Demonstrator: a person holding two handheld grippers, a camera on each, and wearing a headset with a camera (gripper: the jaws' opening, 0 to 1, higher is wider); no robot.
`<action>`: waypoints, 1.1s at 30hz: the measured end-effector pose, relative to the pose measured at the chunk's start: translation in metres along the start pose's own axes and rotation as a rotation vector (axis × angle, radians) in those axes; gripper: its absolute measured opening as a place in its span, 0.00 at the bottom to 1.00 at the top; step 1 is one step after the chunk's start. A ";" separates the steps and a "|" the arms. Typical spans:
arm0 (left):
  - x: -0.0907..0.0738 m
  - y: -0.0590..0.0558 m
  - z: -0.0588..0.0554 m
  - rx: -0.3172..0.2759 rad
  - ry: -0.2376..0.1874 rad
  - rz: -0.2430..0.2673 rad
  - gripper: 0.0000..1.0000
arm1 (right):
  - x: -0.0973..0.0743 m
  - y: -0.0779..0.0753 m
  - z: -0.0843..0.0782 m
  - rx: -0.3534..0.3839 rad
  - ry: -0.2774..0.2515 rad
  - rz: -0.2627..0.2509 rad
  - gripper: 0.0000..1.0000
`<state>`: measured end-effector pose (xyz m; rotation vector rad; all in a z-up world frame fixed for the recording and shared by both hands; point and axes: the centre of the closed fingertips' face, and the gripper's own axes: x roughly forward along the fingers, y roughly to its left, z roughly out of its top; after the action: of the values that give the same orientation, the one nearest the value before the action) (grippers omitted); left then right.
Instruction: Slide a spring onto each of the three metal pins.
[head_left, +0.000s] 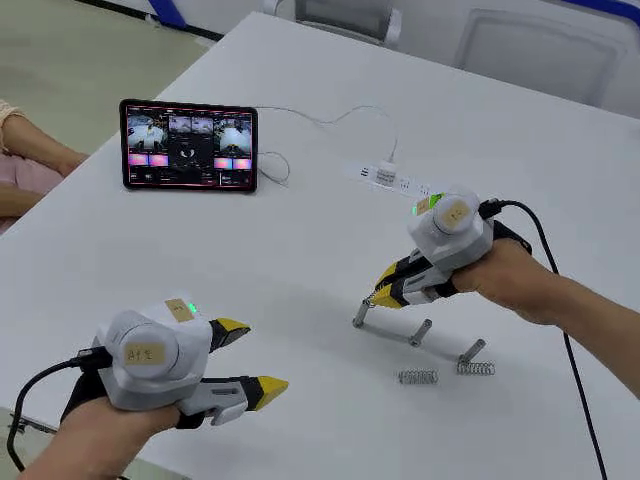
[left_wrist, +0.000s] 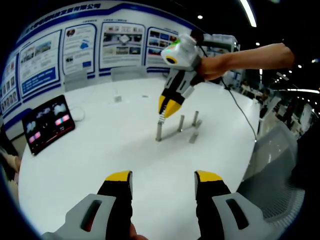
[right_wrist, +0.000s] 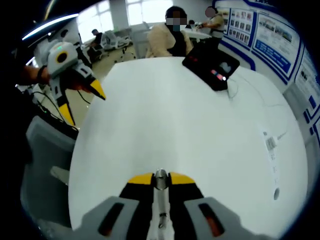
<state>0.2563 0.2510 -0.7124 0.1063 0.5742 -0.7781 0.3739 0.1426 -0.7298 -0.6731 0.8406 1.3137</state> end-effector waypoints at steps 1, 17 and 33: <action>0.000 0.000 0.000 -0.001 0.000 0.000 0.51 | 0.000 0.000 0.000 0.002 0.000 0.002 0.12; 0.001 -0.003 -0.001 -0.001 0.004 -0.009 0.51 | 0.011 0.003 0.003 -0.050 0.041 0.014 0.13; 0.000 -0.003 -0.001 -0.005 0.004 -0.007 0.50 | 0.024 0.004 -0.001 -0.064 0.071 0.029 0.13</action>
<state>0.2536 0.2496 -0.7126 0.1015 0.5804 -0.7830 0.3706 0.1558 -0.7501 -0.7646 0.8707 1.3539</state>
